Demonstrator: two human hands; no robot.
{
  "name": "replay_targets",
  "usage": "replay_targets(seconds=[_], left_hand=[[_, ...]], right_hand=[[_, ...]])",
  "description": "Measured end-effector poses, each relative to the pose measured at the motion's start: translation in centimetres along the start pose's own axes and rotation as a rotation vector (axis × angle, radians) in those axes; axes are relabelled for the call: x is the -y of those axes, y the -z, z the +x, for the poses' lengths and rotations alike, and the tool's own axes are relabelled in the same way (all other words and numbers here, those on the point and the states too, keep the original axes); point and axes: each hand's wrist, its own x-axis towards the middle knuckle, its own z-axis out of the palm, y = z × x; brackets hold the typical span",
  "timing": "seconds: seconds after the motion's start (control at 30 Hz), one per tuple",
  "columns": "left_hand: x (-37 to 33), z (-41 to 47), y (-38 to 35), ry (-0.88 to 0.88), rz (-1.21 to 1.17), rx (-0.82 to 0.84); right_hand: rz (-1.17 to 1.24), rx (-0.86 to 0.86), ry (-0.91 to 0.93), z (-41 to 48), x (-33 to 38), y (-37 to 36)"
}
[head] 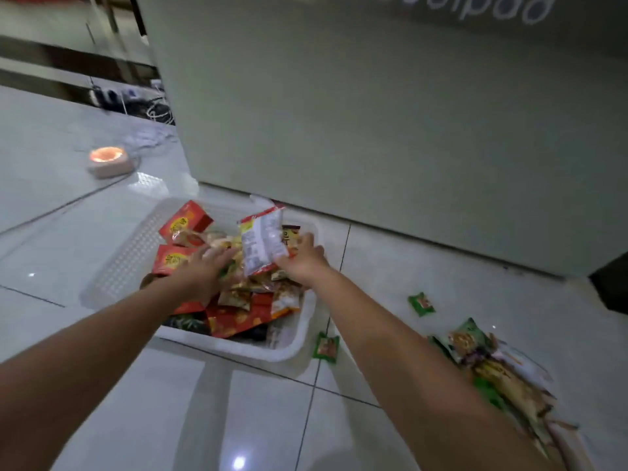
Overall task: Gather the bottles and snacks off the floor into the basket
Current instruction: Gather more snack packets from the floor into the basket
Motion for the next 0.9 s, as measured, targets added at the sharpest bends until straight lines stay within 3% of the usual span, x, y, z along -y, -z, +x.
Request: replay_targets(seconds=[0.07, 0.17, 0.2, 0.3, 0.4, 0.57, 0.73, 0.8, 0.9], left_hand=[[0.1, -1.0, -4.6, 0.048, 0.08, 0.131], [0.2, -1.0, -5.0, 0.049, 0.041, 0.03], [0.4, -1.1, -3.9, 0.029, 0.023, -0.046], [1.6, -1.8, 0.0, -0.024, -0.095, -0.495], [0.0, -1.8, 1.2, -0.008, -0.126, -0.695], [-12.4, -0.5, -2.7, -0.274, -0.263, -0.586], [-25.0, -3.6, -9.5, -0.783, -0.102, -0.401], [-27.7, -4.7, -12.1, -0.908, 0.006, -0.323], [-29.6, -5.2, -15.3, -0.947, 0.139, -0.22]], right_hand=[[-0.157, 0.044, -0.015, -0.5, -1.1, -2.8], [-0.327, -0.022, 0.088, -0.8, -1.9, -3.0], [-0.339, -0.011, 0.114, -1.0, -2.1, -1.9], [-0.246, 0.045, 0.124, -1.3, -4.2, 3.1], [-0.262, 0.007, -0.007, -2.9, -10.5, 8.0], [-0.212, -0.224, -0.246, -10.6, -25.6, 11.2], [-0.089, -0.739, -0.621, -23.2, -38.7, 8.1], [-0.081, -0.808, -0.809, -27.7, -41.7, 7.0], [0.037, -0.812, -0.984, -32.6, -44.5, 6.3]])
